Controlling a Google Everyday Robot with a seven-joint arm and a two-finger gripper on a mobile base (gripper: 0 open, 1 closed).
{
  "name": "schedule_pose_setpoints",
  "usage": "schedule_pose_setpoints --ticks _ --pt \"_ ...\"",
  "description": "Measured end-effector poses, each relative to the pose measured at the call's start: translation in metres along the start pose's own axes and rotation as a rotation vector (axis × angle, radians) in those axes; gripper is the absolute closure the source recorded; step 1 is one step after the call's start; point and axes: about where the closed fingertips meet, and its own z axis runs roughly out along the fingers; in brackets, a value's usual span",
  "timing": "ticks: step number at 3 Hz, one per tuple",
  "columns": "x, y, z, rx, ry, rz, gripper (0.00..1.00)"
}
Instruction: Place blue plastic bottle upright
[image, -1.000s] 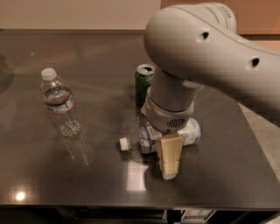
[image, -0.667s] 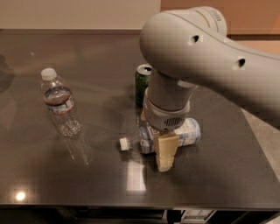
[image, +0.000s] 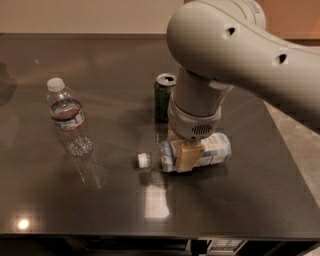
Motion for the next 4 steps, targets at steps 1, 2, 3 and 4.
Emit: schedule_pose_setpoints --ticks 1,2,3,4 --pt "0.007 -0.007 -0.023 0.017 -0.087 0.064 0.88" --pt "0.017 -0.013 -0.047 0.045 -0.252 0.154 1.0" --pt "0.02 -0.012 -0.064 0.061 -0.465 0.227 1.0" --pt "0.008 -0.009 -0.075 0.063 -0.672 0.251 1.0"
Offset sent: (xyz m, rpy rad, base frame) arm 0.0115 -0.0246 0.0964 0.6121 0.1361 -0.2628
